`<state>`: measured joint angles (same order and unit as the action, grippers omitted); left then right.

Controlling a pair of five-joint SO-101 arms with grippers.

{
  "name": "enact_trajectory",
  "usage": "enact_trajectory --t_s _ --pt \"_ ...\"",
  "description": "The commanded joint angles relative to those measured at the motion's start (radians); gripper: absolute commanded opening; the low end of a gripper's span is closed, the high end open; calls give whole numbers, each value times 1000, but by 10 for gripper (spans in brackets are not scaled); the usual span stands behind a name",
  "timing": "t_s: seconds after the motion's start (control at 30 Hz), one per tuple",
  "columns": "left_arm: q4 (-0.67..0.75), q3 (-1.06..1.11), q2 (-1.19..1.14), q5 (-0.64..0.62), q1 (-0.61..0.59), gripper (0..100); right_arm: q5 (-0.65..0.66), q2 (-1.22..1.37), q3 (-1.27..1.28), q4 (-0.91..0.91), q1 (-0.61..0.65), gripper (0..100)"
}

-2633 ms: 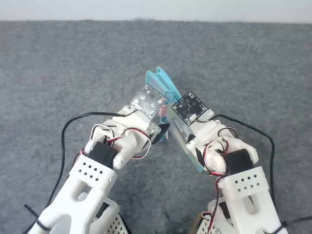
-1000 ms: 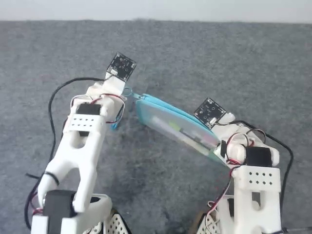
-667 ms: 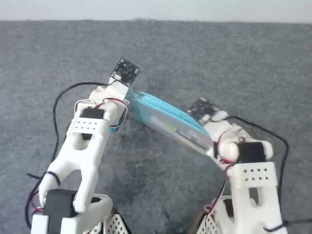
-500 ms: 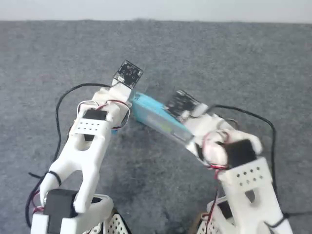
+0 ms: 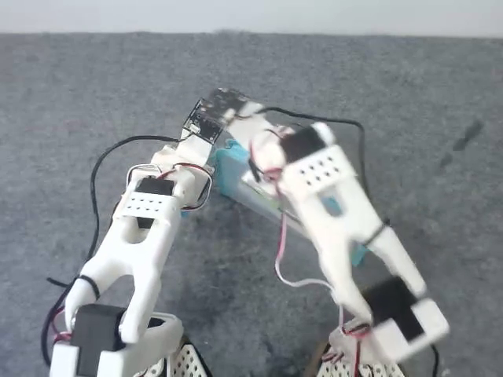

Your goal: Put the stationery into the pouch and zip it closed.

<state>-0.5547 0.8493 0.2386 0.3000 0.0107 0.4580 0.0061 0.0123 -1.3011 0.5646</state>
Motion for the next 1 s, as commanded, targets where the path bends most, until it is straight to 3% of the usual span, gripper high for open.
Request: enact_trajectory --t_s 0.0,0.5,0.77,0.97 --pt "9 -13 40 -11 0 10 -11 74 -163 21 15 232" --pt "9 -10 37 -11 0 10 -5 134 -299 4 13 229" --pt "-18 -5 40 -11 9 10 -6 137 -298 44 15 12" --pt "-15 -5 40 -11 6 10 -9 127 -298 35 8 7"
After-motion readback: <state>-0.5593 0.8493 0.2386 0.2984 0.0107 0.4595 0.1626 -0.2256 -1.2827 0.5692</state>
